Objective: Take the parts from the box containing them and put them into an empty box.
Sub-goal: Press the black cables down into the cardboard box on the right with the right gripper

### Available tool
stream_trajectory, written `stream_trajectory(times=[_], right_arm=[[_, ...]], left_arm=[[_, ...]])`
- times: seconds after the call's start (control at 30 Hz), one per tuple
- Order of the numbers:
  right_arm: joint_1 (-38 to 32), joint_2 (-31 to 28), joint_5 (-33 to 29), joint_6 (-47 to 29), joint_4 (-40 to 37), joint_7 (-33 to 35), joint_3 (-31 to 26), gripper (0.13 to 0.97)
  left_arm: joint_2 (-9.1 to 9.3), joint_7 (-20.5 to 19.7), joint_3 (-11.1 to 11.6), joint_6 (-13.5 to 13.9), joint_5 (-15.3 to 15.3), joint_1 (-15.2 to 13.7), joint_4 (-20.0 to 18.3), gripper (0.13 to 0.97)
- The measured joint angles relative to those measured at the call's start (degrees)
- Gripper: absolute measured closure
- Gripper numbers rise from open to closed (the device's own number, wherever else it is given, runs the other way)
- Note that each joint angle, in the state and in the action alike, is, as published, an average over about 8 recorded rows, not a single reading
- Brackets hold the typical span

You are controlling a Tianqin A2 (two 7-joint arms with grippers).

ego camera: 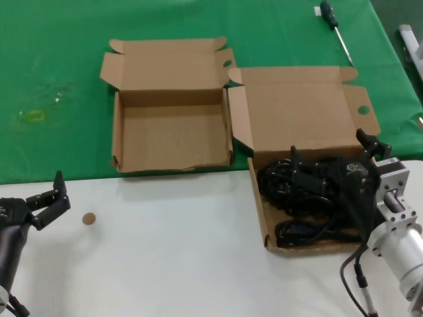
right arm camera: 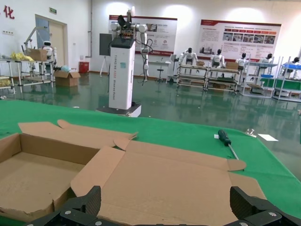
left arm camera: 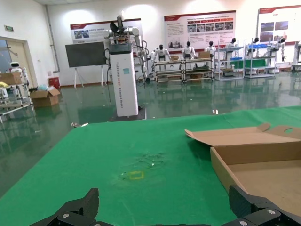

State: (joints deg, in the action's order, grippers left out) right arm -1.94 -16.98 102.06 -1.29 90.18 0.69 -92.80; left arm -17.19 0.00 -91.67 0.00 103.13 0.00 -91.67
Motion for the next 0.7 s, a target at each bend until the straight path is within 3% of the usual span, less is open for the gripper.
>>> stream_trajectory(times=[0.7], right_arm=[[0.0, 0.0, 0.0, 0.0, 0.0, 0.0, 0.0, 0.129]], left_arm=[[0.0, 0.0, 0.0, 0.0, 0.0, 0.0, 0.0, 0.132]])
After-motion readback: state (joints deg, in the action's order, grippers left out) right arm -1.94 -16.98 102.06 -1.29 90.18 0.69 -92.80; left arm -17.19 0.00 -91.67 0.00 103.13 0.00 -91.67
